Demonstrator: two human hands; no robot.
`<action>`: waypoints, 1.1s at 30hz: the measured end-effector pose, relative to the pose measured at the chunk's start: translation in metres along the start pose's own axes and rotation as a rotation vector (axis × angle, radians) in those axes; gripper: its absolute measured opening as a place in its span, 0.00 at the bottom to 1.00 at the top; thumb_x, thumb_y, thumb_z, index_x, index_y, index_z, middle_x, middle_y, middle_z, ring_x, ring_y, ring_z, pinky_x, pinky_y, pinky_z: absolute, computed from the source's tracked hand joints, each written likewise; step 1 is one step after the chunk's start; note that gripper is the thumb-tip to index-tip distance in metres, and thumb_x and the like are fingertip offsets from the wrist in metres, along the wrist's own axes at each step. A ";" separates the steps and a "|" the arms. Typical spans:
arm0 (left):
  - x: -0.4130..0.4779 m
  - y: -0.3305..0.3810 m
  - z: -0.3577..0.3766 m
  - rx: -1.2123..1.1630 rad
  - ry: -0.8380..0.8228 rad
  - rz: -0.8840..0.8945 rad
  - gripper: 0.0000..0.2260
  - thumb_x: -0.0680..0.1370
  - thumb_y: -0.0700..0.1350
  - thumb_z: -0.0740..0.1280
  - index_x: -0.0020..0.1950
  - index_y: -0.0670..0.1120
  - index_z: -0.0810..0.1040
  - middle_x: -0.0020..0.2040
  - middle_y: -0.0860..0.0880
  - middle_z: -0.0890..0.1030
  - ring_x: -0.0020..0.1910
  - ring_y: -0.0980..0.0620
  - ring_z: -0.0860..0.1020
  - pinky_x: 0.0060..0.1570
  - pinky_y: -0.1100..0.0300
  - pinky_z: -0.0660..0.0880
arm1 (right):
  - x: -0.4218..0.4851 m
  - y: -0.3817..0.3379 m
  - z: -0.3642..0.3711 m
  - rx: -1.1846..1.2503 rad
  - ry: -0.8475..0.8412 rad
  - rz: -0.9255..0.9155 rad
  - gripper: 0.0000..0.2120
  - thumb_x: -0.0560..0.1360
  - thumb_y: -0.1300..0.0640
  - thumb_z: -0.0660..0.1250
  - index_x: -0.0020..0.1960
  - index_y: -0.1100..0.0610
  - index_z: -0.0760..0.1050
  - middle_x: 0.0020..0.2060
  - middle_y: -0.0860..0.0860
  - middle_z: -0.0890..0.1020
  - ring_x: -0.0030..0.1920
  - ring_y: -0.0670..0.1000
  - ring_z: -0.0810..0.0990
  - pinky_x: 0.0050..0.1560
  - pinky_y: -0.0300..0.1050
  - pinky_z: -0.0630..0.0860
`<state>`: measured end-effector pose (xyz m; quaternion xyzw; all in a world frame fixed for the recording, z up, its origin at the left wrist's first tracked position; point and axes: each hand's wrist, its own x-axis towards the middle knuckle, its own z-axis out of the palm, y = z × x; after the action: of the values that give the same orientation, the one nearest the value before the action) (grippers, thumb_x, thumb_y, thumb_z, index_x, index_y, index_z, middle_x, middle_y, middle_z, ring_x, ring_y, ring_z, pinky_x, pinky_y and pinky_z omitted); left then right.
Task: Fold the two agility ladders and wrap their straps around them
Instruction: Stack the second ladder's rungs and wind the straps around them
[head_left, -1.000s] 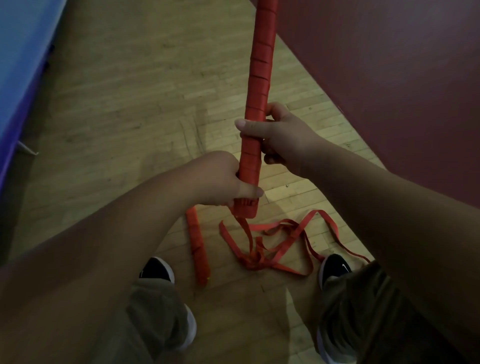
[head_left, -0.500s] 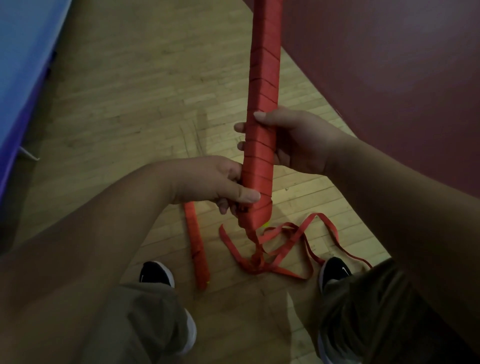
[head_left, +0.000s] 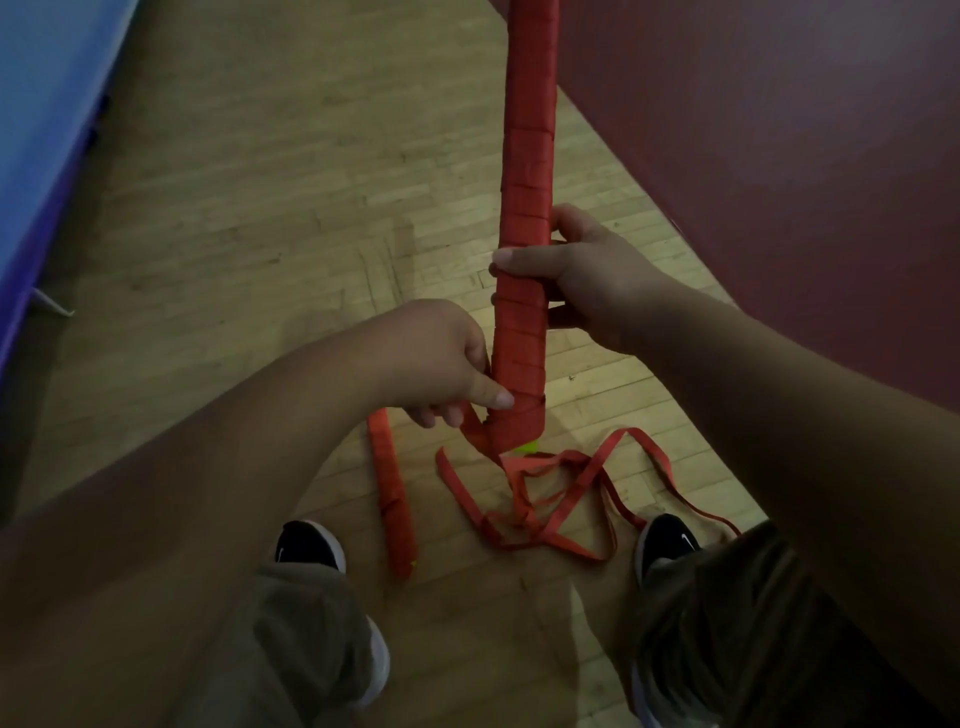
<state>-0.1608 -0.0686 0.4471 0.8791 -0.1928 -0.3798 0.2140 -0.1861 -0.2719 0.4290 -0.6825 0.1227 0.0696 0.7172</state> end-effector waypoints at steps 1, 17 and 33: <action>0.001 0.001 0.002 0.017 0.020 0.007 0.14 0.76 0.55 0.81 0.52 0.47 0.87 0.40 0.47 0.89 0.43 0.47 0.90 0.39 0.53 0.87 | 0.000 0.000 0.001 -0.020 0.027 -0.013 0.22 0.78 0.56 0.81 0.68 0.50 0.77 0.60 0.56 0.88 0.57 0.58 0.90 0.53 0.59 0.89; 0.009 0.008 0.000 -0.495 -0.156 0.125 0.15 0.80 0.53 0.77 0.61 0.45 0.86 0.57 0.42 0.89 0.51 0.46 0.87 0.50 0.54 0.81 | 0.005 -0.003 -0.002 0.151 0.068 0.069 0.26 0.77 0.42 0.79 0.67 0.59 0.80 0.47 0.53 0.85 0.47 0.53 0.87 0.48 0.51 0.85; 0.002 0.009 -0.003 -0.680 -0.443 0.344 0.16 0.82 0.52 0.68 0.65 0.45 0.82 0.58 0.45 0.88 0.57 0.44 0.85 0.57 0.49 0.83 | -0.003 -0.016 -0.023 0.511 -0.285 0.047 0.21 0.88 0.40 0.62 0.74 0.51 0.74 0.48 0.54 0.83 0.49 0.54 0.81 0.52 0.51 0.83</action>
<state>-0.1591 -0.0759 0.4525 0.6109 -0.2416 -0.5599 0.5049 -0.1863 -0.2958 0.4440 -0.4602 0.0499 0.1486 0.8739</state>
